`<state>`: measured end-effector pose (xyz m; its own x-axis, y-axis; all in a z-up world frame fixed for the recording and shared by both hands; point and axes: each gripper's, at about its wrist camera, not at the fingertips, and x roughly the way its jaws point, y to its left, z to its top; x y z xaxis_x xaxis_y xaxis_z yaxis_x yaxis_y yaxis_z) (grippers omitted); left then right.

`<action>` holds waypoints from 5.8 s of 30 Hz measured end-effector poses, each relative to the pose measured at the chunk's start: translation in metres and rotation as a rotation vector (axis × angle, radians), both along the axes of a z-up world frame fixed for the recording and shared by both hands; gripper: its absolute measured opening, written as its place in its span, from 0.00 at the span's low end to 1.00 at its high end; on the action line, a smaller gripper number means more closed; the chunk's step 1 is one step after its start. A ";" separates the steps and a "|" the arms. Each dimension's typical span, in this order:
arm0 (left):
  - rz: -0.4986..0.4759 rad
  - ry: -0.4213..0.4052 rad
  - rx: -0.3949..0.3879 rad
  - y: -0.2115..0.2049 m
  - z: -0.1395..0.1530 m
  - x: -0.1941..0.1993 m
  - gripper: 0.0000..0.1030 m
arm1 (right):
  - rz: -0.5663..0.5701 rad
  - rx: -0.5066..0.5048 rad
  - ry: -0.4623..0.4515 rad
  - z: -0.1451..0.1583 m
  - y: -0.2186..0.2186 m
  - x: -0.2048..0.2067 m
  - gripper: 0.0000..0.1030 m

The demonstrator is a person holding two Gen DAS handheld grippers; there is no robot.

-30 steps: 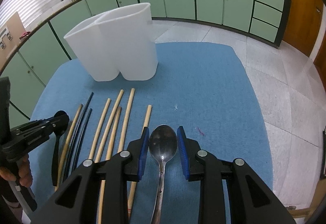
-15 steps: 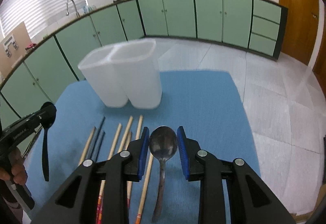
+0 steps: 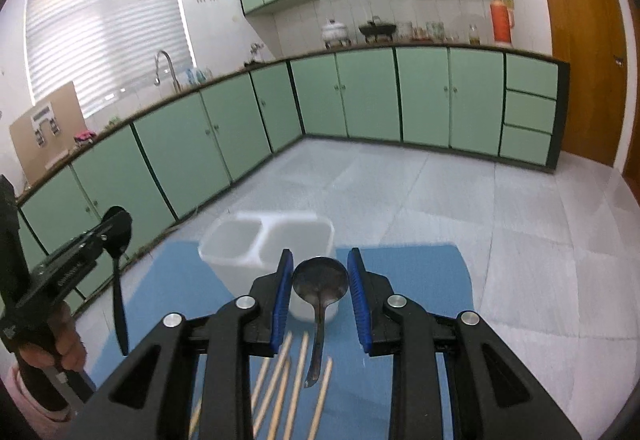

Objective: Organize utensils
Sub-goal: 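Lower both spoons into the white holder and open both tools, then move both tools back over the chopsticks, then grasp a wooden chopstick with the left tool while the right tool grasps a red chopstick, then carry both chopsticks to the white holder and drop them in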

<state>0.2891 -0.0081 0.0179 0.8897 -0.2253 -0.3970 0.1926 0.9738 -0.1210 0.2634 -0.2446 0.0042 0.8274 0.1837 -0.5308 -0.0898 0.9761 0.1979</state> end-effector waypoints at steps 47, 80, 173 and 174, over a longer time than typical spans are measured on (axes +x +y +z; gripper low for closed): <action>0.000 -0.024 0.040 -0.016 -0.056 0.082 0.42 | 0.049 -0.046 0.003 -0.049 0.044 0.089 0.38; -0.027 0.358 0.092 0.028 -0.119 -0.145 0.88 | -0.022 -0.040 0.177 -0.117 0.042 -0.150 0.86; -0.057 0.131 0.129 0.002 -0.027 -0.182 0.06 | -0.063 -0.067 -0.029 -0.029 0.032 -0.188 0.05; -0.058 0.128 0.126 0.001 -0.023 -0.178 0.06 | -0.064 -0.060 -0.032 -0.024 0.030 -0.184 0.05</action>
<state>0.1108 -0.0071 -0.0054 0.8172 -0.2156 -0.5345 0.2393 0.9706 -0.0256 0.0795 -0.2144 -0.0198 0.8531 0.0980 -0.5124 -0.0318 0.9901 0.1365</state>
